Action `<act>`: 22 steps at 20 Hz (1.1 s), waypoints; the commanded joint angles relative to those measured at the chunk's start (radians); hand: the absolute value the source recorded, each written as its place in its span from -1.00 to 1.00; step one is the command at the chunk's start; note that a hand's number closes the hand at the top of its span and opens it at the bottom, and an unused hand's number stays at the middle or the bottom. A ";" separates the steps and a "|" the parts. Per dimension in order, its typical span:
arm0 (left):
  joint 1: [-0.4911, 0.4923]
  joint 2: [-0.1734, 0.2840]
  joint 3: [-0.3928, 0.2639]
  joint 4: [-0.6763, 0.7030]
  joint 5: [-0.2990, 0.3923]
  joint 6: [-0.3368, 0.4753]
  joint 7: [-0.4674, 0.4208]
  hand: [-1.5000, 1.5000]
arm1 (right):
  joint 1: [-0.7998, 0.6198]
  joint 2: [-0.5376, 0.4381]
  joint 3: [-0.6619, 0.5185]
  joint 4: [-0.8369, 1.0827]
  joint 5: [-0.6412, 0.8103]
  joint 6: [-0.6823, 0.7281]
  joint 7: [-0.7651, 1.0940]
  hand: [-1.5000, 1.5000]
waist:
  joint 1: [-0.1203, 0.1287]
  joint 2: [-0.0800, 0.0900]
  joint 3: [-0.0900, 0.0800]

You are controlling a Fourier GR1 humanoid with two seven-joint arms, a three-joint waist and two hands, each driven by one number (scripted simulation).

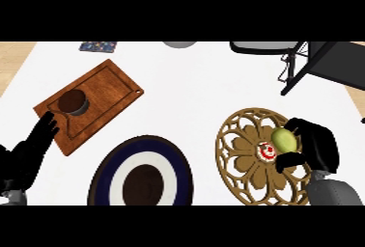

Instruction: Pick the lemon from the placemat and place it in the tiered shelf

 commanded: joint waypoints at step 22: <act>-0.009 -0.005 0.039 0.024 -0.015 -0.036 -0.001 0.00 | -0.133 -0.236 -0.129 -0.345 -0.232 0.622 0.116 1.00 | -0.001 0.013 0.020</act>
